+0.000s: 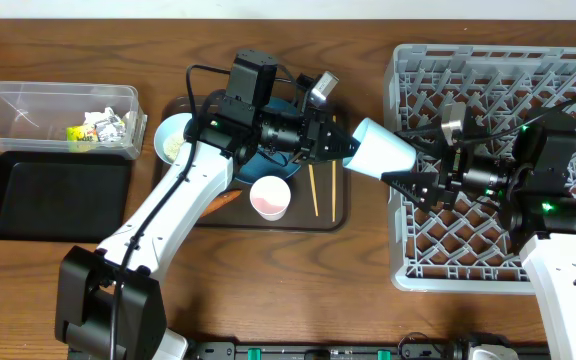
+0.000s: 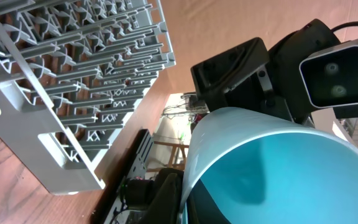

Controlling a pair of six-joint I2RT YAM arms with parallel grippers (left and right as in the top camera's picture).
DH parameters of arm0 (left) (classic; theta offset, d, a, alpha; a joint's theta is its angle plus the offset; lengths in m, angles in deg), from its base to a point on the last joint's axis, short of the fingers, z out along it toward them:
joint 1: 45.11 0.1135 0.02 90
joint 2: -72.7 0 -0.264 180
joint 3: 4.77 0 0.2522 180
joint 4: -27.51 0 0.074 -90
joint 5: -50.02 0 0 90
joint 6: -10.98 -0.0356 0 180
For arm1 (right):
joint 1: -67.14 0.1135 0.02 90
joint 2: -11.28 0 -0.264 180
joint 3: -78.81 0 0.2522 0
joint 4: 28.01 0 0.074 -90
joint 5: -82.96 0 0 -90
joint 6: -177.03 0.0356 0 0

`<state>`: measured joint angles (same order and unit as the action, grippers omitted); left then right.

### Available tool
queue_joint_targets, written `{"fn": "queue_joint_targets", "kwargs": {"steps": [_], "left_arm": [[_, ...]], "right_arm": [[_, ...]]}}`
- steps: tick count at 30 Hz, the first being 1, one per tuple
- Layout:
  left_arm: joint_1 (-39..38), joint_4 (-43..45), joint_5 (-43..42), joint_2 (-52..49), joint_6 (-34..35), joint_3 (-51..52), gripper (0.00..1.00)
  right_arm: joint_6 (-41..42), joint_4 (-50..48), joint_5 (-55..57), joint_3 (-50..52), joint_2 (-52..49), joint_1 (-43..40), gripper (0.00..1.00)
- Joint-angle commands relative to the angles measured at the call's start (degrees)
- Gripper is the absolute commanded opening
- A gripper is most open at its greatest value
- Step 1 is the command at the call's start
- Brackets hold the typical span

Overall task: Sort waste into correct bins and load items into the dishwasher rack
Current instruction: 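Lift the cup toward the right gripper and grasp it with the right gripper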

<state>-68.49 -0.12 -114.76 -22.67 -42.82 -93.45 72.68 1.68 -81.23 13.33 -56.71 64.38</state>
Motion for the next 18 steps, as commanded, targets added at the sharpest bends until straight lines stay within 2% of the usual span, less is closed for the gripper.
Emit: {"fn": "queue_joint_targets", "kwargs": {"steps": [1, 3, 9, 11, 12, 14, 16, 18], "left_arm": [[-0.22, 0.15, -0.61, -0.15, 0.15, -0.37, 0.06], [-0.22, 0.15, -0.61, -0.15, 0.15, -0.37, 0.06], [-0.22, 0.33, -0.61, -0.15, 0.15, -0.37, 0.07], [-0.22, 0.33, -0.61, -0.15, 0.09, -0.37, 0.17], [-0.22, 0.33, -0.55, -0.15, -0.13, -0.37, 0.32], [-0.13, 0.24, 1.03, -0.15, -1.92, -0.37, 0.48], [-0.04, -0.04, 4.63, -0.13, -3.04, -0.37, 0.58], [0.15, -1.25, 9.60, -0.09, -4.09, -0.37, 0.62]], "right_arm": [[-0.48, -0.11, -1.29, -0.85, -0.17, -0.15, 0.76], [-0.46, -0.11, -1.27, -0.85, -0.17, -0.15, 0.71], [-0.48, -0.11, -1.25, -0.85, -0.17, -0.15, 0.70], [-0.48, -0.09, -1.25, -0.85, -0.17, -0.15, 0.67], [-0.48, -0.09, -1.22, -0.85, -0.17, -0.15, 0.65], [-0.46, -0.07, -0.98, -0.85, -0.17, -0.17, 0.63], [-0.42, -0.04, -0.02, -0.85, -0.17, -0.17, 0.63], [1.14, -0.07, 2.47, -0.85, -0.17, -0.17, 0.61]]}}
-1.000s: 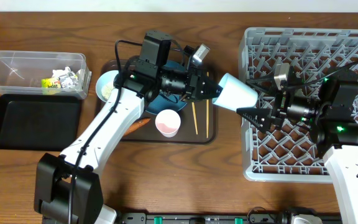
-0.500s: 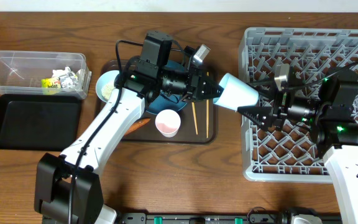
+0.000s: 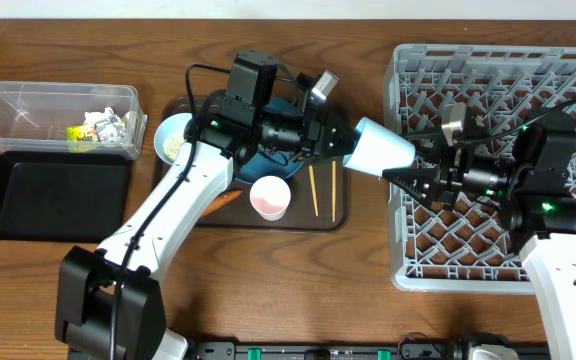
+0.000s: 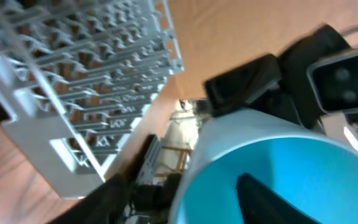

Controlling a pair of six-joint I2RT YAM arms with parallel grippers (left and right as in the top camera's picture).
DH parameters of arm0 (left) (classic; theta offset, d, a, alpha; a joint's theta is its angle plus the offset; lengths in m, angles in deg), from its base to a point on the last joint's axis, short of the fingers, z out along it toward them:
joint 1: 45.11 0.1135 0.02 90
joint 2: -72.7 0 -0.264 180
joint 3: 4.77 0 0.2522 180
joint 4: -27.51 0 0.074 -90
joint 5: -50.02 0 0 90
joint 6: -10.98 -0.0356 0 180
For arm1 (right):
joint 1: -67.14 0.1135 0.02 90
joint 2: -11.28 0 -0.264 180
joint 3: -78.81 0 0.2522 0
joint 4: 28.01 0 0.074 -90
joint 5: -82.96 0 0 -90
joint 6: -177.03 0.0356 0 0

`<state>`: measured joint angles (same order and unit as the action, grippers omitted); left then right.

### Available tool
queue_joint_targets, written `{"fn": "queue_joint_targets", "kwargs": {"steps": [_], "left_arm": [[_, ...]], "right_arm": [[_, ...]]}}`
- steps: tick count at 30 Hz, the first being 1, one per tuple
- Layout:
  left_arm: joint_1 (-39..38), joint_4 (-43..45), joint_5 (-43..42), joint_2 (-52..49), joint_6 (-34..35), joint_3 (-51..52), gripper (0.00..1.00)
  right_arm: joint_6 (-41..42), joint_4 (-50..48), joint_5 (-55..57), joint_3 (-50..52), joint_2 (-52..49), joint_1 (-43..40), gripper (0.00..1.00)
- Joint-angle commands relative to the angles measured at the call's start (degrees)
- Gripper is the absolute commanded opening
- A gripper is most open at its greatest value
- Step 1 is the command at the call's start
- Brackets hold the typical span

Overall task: Sort waste into correct bins and load items into the dishwasher rack
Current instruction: 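Lift the cup toward the right gripper and grasp it with the right gripper, then release the cup from the left gripper and carry it into the rack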

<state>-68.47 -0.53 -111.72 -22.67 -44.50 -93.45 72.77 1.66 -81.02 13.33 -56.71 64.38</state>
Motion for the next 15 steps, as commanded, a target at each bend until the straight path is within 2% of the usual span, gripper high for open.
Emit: {"fn": "queue_joint_targets", "kwargs": {"steps": [1, 9, 12, 15], "left_arm": [[0.37, -1.97, 9.42, -0.07, -3.43, -0.37, 0.63], [6.40, -19.30, 32.65, 1.42, -12.26, -0.37, 0.73], [10.19, -25.68, 40.28, 4.61, -15.65, -0.37, 0.75], [13.79, -30.21, 49.27, 9.16, -17.42, -0.37, 0.77]], "right_arm": [[2.36, -0.02, 4.39, -0.85, -0.17, -0.17, 0.60], [16.52, 0.72, 23.56, -0.90, -0.11, -1.73, 0.59], [20.26, 5.40, 30.18, -1.97, 0.17, -3.54, 0.54], [21.51, 13.53, 38.73, -4.98, 0.26, -5.09, 0.54]]}}
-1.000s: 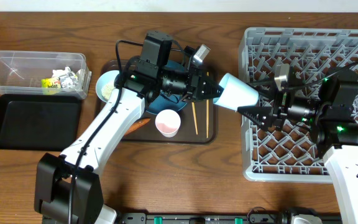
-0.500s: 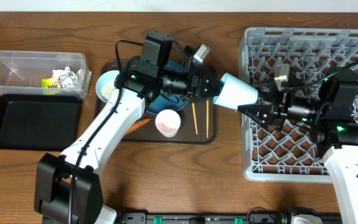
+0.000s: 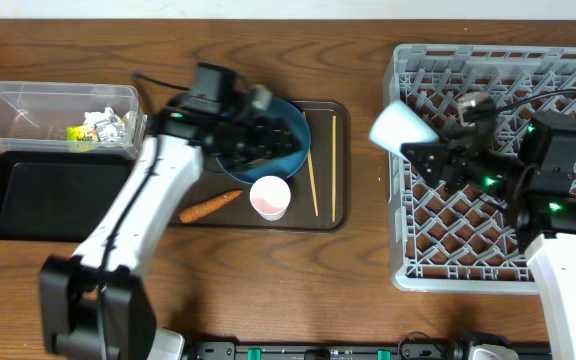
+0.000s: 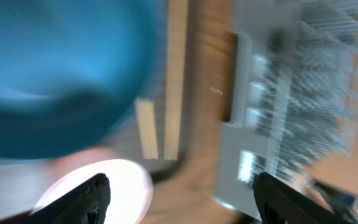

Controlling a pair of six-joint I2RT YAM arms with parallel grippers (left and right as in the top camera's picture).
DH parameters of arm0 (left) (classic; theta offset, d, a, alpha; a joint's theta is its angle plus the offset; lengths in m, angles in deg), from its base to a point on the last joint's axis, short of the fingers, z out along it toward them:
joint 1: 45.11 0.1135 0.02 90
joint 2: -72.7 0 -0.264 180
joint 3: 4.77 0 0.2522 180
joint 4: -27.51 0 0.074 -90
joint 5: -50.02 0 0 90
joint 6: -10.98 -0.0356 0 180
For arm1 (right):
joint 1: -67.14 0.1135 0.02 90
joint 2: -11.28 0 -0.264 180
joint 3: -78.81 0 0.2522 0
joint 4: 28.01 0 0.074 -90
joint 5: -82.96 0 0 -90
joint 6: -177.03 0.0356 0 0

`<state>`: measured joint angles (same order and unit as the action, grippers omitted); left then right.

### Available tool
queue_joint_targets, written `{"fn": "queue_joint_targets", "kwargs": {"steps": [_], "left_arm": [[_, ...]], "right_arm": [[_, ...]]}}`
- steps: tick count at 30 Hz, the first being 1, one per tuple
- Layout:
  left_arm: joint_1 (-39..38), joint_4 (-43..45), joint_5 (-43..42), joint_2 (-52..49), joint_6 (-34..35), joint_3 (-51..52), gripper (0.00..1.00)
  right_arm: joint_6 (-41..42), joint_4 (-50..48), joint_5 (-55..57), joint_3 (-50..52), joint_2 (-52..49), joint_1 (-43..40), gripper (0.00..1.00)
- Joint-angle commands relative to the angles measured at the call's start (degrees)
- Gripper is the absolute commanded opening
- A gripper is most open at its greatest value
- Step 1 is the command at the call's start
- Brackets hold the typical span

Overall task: Sort waste into correct bins and load items into the dishwasher rack
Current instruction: 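Release the cup from the left gripper and carry it into the rack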

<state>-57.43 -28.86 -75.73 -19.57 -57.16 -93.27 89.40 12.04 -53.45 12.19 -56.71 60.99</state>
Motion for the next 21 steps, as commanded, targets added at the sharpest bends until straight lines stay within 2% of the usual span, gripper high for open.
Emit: {"fn": "queue_joint_targets", "kwargs": {"steps": [1, 4, 10, 15, 21], "left_arm": [[4.15, -3.45, 17.29, 8.20, -4.74, -0.55, 0.78], [7.52, -6.67, 24.59, 13.29, -4.74, -0.55, 0.82], [11.76, -10.10, 31.10, 20.06, -5.42, -0.55, 0.86], [12.26, -10.67, 31.10, 21.11, -5.79, -0.55, 0.87], [12.26, -11.37, 31.06, 20.04, -5.77, -0.50, 0.88]], "right_arm": [[4.87, 7.13, 14.84, -5.68, 0.26, -2.27, 0.54], [4.85, 17.55, 23.78, -11.34, 0.26, -3.82, 0.53], [4.96, 35.21, 36.04, -24.09, 0.20, -8.79, 0.54], [5.22, 42.51, 43.63, -28.92, -0.04, -15.85, 0.59], [5.31, 44.89, 49.42, -28.87, -4.11, -26.32, 0.61]]}}
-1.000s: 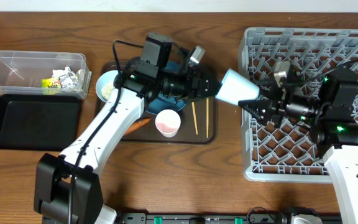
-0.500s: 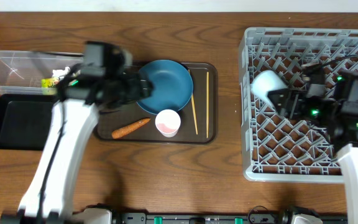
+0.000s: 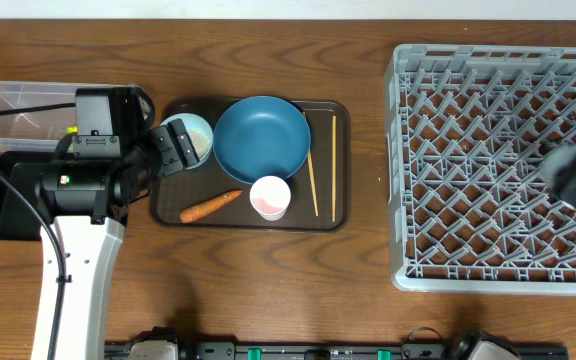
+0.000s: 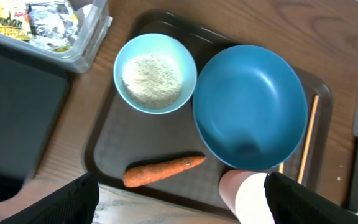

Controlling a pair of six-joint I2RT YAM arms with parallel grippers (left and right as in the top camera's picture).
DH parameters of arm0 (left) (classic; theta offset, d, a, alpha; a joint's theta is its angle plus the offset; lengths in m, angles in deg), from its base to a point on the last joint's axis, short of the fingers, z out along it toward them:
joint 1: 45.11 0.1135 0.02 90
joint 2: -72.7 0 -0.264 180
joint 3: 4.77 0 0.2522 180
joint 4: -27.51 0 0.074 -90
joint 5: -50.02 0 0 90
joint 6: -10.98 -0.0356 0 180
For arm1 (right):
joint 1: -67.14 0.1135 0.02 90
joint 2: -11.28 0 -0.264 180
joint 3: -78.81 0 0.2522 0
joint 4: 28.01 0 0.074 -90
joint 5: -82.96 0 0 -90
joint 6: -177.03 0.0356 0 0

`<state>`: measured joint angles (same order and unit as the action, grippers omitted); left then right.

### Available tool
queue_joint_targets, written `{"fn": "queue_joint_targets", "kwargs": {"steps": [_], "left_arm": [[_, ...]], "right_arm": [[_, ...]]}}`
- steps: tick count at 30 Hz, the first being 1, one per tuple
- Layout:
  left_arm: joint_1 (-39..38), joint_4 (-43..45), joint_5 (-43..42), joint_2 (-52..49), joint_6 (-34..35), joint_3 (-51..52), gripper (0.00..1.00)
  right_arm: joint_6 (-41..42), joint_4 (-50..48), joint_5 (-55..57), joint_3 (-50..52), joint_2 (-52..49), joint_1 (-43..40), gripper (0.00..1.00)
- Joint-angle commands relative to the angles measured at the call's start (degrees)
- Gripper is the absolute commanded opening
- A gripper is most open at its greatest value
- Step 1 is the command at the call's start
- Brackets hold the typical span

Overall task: Sort waste into correct bins and load items into the dishwasher rack
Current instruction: 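Release the cup from the left gripper and carry it into the rack, then lower the cup upside down into the rack and open the right gripper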

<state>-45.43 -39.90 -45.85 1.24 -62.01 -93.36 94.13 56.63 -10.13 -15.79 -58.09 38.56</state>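
Note:
On the dark tray (image 3: 168,215) lie a blue bowl (image 3: 261,138), a small pale-blue bowl of rice (image 3: 190,135), a carrot (image 3: 211,205), a pink-white cup (image 3: 269,196) and chopsticks (image 3: 313,178). My left gripper (image 3: 173,150) hovers over the tray's left end, open and holding nothing. In the left wrist view the left gripper (image 4: 180,190) has the carrot (image 4: 163,170), rice bowl (image 4: 154,73) and blue bowl (image 4: 250,106) below it. The grey dishwasher rack (image 3: 398,170) stands at the right. My right arm (image 3: 575,178) is only a dark blur over the rack's right edge. No pale-blue cup is in view.
A clear plastic bin (image 3: 23,105) with wrappers sits at the far left, with a black tray-like bin (image 3: 8,205) in front of it. Bare wooden table (image 3: 368,290) lies between tray and rack and along the front.
My left arm was over the blue bowl and is now at the tray's left end. The right gripper held the pale-blue cup over the rack's left part; it is now a blur at the right edge, cup unseen.
First my left gripper held a pale-blue cup between tray and rack with the right gripper's fingers at it. Then the right gripper was closer on the cup. Later the cup was in the right gripper over the rack and the left was back over the tray.

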Motion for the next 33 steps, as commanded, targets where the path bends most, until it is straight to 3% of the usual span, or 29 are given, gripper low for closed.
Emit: {"fn": "queue_joint_targets", "kwargs": {"steps": [1, 11, 24, 33], "left_arm": [[0.26, -0.42, 1.18, -0.87, -0.92, -0.39, 0.88], [0.24, -0.85, 0.94, -1.20, -0.92, -0.39, 0.89], [0.24, -1.44, -1.18, -1.20, -0.90, -0.39, 0.89], [0.24, -2.05, -1.18, -1.20, -0.90, -0.39, 0.89]], "right_arm": [[0.59, 0.31, 6.51, -0.90, -3.76, -5.29, 0.62], [3.50, -4.13, 6.27, -0.90, -15.30, -14.23, 0.59], [4.87, -12.44, 2.97, -0.90, -26.62, -14.73, 0.60], [4.90, -15.06, -0.17, -0.90, -28.33, -14.75, 0.59]]}}
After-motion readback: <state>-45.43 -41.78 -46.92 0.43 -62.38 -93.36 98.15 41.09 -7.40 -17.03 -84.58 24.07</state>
